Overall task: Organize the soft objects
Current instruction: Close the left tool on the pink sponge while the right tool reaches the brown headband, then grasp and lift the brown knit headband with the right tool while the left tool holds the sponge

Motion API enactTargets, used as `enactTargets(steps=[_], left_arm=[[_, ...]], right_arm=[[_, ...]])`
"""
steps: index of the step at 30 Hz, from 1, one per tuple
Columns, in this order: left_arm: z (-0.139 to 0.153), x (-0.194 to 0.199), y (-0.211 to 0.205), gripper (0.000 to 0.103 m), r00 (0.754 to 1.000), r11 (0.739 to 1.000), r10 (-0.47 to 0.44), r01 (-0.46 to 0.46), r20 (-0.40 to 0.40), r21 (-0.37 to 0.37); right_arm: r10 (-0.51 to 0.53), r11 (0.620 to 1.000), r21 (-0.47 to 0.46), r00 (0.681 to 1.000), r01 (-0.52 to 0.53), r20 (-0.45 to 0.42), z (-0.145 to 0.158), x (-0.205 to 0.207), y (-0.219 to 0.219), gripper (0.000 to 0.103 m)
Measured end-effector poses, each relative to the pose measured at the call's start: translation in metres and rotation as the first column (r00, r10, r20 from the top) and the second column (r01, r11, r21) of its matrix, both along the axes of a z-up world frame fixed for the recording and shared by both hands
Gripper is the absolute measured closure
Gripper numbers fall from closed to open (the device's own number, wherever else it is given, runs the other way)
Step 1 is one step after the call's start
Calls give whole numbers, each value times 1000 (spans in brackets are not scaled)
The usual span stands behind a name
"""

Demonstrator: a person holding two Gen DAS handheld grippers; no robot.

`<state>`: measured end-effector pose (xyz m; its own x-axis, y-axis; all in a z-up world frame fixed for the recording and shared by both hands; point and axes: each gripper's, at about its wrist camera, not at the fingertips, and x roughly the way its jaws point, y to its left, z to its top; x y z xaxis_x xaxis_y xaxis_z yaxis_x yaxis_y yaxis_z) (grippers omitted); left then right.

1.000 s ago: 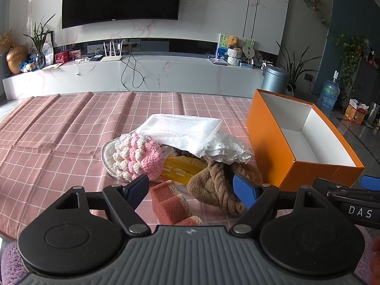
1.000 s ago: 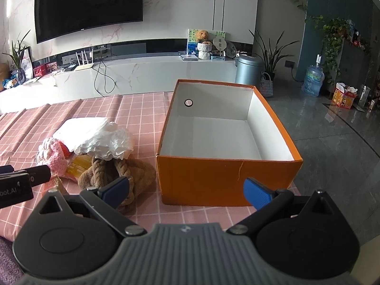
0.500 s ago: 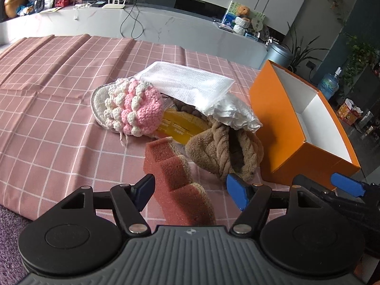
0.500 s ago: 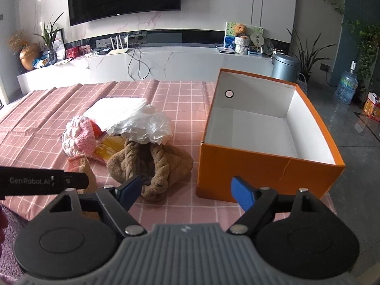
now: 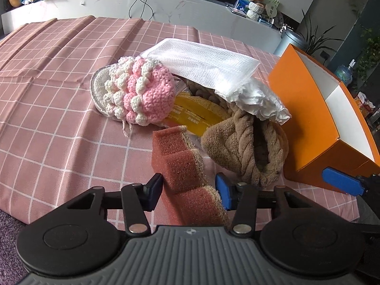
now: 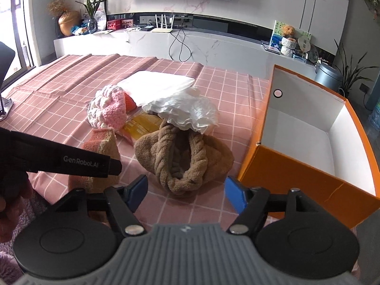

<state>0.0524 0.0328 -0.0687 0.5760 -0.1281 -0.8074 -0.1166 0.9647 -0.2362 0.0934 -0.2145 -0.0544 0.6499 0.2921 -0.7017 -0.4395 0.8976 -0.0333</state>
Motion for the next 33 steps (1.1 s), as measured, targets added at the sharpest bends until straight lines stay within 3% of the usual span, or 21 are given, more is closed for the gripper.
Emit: enactTargets(steps=[3, 6, 11, 23, 29, 31, 32, 33], left_arm=[[5, 0, 2, 65, 999, 999, -3, 2, 37, 32], [9, 2, 10, 66, 998, 999, 12, -14, 67, 32], [7, 12, 19, 66, 997, 999, 17, -20, 70, 37], [-8, 23, 24, 64, 999, 999, 14, -14, 31, 32], [-10, 23, 30, 66, 999, 1000, 17, -18, 34, 10], [-10, 23, 31, 67, 999, 1000, 14, -15, 36, 8], [-10, 23, 31, 67, 999, 1000, 13, -13, 38, 8], [-9, 23, 31, 67, 999, 1000, 13, -13, 40, 8]], right_arm=[[47, 999, -28, 998, -47, 27, 0, 5, 7, 22], [62, 995, -84, 996, -57, 59, -4, 17, 17, 12], [61, 990, -132, 998, -59, 14, -14, 44, 28, 12], [115, 941, -327, 992, -91, 54, -38, 65, 67, 7], [115, 937, -339, 991, -87, 64, -46, 59, 71, 13], [112, 951, -292, 993, -102, 20, -46, 60, 67, 42], [99, 960, -264, 995, -95, 5, -45, 59, 64, 43], [98, 962, -258, 995, -92, 12, -44, 57, 63, 51]])
